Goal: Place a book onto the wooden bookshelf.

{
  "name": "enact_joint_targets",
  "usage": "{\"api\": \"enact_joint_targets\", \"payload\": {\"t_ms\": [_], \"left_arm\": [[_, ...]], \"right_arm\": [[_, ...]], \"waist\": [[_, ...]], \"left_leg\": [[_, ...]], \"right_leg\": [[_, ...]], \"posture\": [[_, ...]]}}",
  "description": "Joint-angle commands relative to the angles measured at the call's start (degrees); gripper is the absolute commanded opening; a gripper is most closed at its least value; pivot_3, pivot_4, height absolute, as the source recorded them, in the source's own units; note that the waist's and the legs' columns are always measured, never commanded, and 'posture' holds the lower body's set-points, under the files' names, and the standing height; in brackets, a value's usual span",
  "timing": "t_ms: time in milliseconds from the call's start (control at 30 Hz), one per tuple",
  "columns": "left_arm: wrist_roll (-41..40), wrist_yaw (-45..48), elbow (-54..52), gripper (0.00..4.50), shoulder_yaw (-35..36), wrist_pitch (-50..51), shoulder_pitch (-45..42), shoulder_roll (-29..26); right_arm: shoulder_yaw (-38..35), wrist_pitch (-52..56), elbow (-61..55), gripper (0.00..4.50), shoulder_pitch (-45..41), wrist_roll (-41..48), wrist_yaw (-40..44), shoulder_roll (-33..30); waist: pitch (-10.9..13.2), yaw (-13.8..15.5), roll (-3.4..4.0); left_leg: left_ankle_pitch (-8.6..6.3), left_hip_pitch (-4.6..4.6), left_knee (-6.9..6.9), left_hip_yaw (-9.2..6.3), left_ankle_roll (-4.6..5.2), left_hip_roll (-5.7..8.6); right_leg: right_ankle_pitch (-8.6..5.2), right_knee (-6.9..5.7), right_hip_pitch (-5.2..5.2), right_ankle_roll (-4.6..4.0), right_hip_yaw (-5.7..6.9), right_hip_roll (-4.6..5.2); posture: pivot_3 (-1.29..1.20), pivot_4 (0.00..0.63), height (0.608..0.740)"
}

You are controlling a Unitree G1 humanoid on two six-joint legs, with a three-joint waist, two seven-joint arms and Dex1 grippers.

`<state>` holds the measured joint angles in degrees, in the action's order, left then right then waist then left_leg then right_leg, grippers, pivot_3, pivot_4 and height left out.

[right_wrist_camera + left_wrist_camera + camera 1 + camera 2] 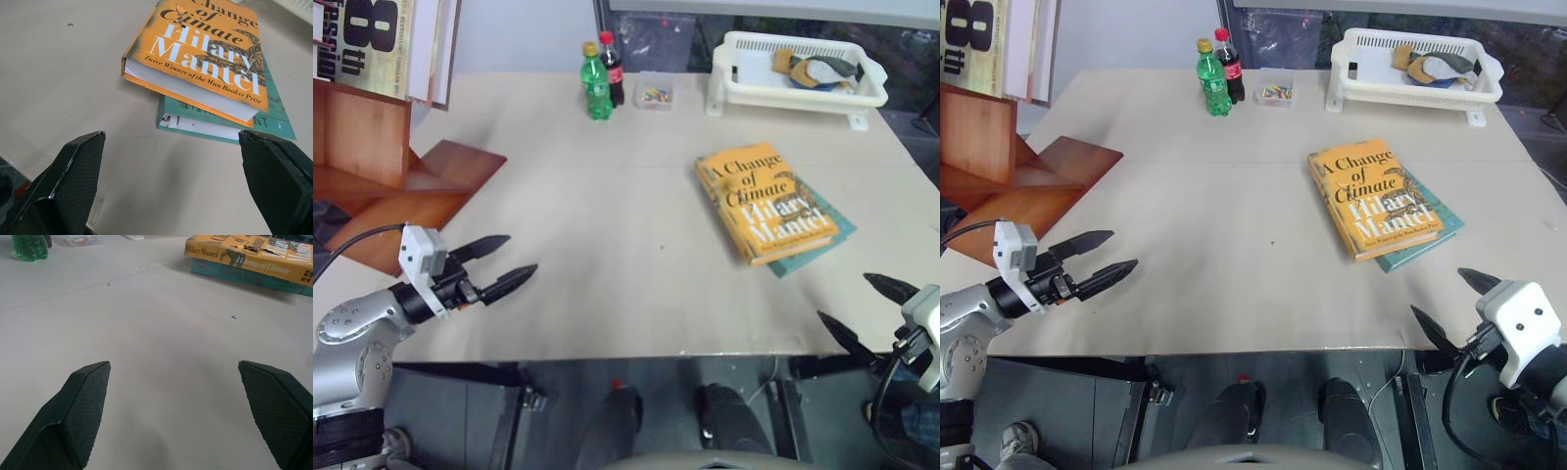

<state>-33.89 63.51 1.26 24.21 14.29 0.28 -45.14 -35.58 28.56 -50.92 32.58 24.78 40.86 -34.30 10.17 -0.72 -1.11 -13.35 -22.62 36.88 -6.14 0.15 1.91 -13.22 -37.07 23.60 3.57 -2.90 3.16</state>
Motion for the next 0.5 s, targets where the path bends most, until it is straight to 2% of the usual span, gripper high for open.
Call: {"api": "enact_joint_targets", "payload": {"t_ms": [33,267,367,400,433,500], "left_arm": [[-0.54,0.25,-1.24,4.48,0.12,0.51,-1.61,-0.97],[-1.09,-3.81,-7.40,4.48,-3.96,5.35,-3.85,0.97],[-8.36,-8.47,-13.13,4.48,-6.34,19.72,-5.44,0.78],[-13.61,-11.62,-14.13,4.48,-8.29,29.68,-8.64,0.77],[-18.28,-14.06,-13.64,4.48,-10.58,38.50,-12.91,1.75],[-24.05,-19.44,-11.30,4.48,-12.78,46.90,-19.94,7.25]], "right_arm": [[-1.29,-0.75,-0.01,4.50,-0.01,0.60,0.37,-0.82],[2.93,-0.11,-0.10,4.50,-3.09,0.05,-1.68,-1.31],[5.86,-0.17,-0.78,4.50,-5.03,-0.58,-2.54,-1.90],[7.58,-1.30,-1.56,4.50,-6.01,-0.90,-2.14,-2.28],[9.25,-2.63,-2.47,4.50,-7.20,-1.14,-1.68,-2.73],[11.67,-3.52,-3.54,4.50,-9.38,-0.32,-1.29,-2.97]], "waist": [[0.00,0.01,0.00],[-0.01,0.11,-0.01],[-0.01,0.07,-0.02],[-0.01,0.06,-0.02],[-0.01,0.17,-0.03],[0.04,0.60,0.06]], "left_leg": [[0.00,0.00,0.00,0.01,0.00,0.00],[0.00,0.00,0.00,0.08,0.00,-0.01],[0.00,-0.01,0.00,0.08,0.00,-0.01],[0.00,-0.01,0.01,0.06,0.00,-0.01],[0.00,-0.01,0.01,0.06,0.00,0.00],[0.00,-0.11,0.26,-0.18,0.00,0.04]], "right_leg": [[0.00,0.00,0.00,0.00,0.00,0.00],[0.04,0.00,-0.01,0.01,0.04,-0.02],[0.06,0.00,0.00,0.05,0.03,-0.03],[0.07,0.00,0.00,0.07,0.04,-0.03],[0.08,0.00,0.00,0.09,0.04,-0.03],[0.02,-0.07,-0.07,0.43,0.31,-0.08]], "posture": [[0.00,0.150,0.740],[0.00,0.150,0.740],[0.00,0.150,0.740],[0.00,0.150,0.740],[0.00,0.150,0.740],[0.00,0.150,0.740]]}}
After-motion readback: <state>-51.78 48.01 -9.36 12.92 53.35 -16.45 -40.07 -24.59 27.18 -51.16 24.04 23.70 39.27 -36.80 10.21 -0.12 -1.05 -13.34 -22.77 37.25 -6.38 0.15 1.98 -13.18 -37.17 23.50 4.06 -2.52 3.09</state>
